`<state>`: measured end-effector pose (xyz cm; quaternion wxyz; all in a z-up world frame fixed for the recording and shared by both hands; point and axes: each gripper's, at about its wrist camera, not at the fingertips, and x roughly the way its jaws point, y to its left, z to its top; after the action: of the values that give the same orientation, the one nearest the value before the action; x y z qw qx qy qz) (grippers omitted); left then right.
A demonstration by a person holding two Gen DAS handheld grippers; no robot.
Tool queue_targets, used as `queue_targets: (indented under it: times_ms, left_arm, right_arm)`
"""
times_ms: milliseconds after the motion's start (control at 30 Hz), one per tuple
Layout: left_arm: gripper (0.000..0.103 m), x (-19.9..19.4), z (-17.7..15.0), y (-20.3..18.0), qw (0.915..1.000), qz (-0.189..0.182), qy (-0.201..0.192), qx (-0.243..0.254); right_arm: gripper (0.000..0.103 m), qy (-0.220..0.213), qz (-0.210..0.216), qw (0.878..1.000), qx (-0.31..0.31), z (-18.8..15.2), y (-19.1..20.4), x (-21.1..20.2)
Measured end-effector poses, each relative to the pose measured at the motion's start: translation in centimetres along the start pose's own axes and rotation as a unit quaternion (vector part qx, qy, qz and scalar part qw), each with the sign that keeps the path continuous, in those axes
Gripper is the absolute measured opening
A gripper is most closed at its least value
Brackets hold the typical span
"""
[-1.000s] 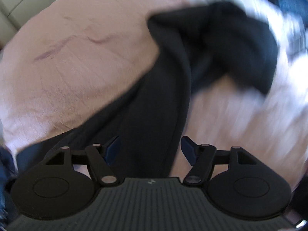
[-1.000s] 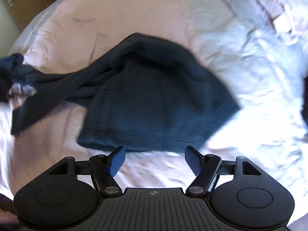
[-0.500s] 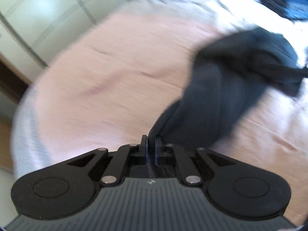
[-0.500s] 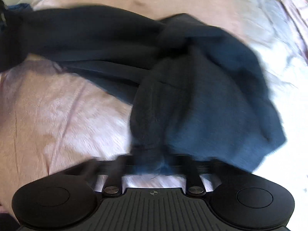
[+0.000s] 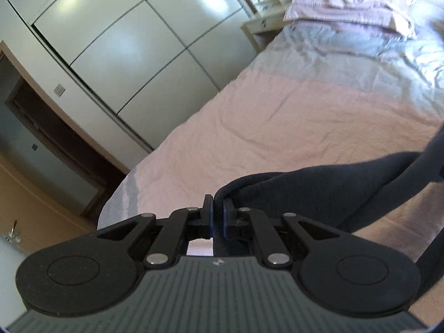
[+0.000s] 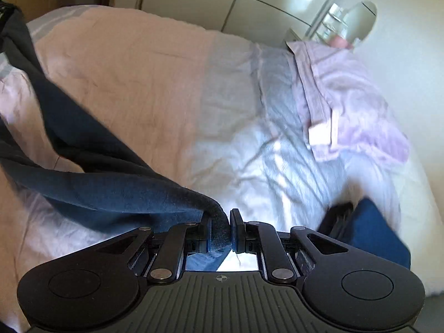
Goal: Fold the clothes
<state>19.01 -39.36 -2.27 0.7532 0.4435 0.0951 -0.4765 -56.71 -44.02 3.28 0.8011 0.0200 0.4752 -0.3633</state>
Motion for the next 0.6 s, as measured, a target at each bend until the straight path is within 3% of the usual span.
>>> queue_targets:
  times_ms: [100, 133, 167, 200, 267, 333, 367, 500, 533, 600]
  left_arm:
    - [0.015, 2.4, -1.5, -2.5, 0.9979, -0.002, 0.064, 0.006]
    - [0.028, 2.9, -2.3, -3.8, 0.9961, -0.007, 0.087, 0.011]
    - [0.034, 3.4, -3.2, -5.1, 0.9937, -0.011, 0.110, 0.016]
    - [0.034, 3.7, -4.1, -6.5, 0.9912, -0.017, 0.130, 0.021]
    - [0.038, 2.4, -6.1, -9.6, 0.9882, -0.035, 0.146, 0.033]
    - [0.046, 1.2, -8.1, -12.8, 0.9844, -0.054, 0.161, 0.046]
    - [0.048, 0.4, -9.1, -14.3, 0.9818, -0.069, 0.168, 0.056]
    - [0.058, -1.5, -13.4, -20.1, 0.9665, -0.119, 0.190, 0.125]
    - [0.064, -1.8, -14.4, -21.3, 0.9636, -0.124, 0.189, 0.142]
    - [0.066, -1.2, -15.8, -22.8, 0.9585, -0.126, 0.180, 0.182]
  right_arm:
    - [0.011, 0.004, 0.035, 0.999, -0.009, -0.5, 1.3, 2.7]
    - [0.011, 0.009, 0.049, 0.999, -0.012, -1.0, 1.4, 3.7]
    - [0.012, 0.017, 0.063, 0.998, -0.014, -1.8, 1.6, 4.7]
    - [0.012, 0.028, 0.078, 0.996, -0.016, -2.8, 2.0, 5.9]
    - [0.021, 0.058, 0.097, 0.993, -0.017, -5.0, 2.5, 7.4]
    - [0.055, 0.078, 0.109, 0.991, -0.010, -7.4, 2.7, 7.9]
    - [0.060, 0.087, 0.115, 0.990, -0.004, -8.4, 2.5, 8.0]
    - [0.062, 0.138, 0.152, 0.978, 0.042, -12.5, 2.3, 8.5]
    - [0.063, 0.151, 0.157, 0.974, 0.056, -13.2, 2.4, 8.8]
    - [0.063, 0.172, 0.166, 0.967, 0.083, -14.7, 2.8, 9.7]
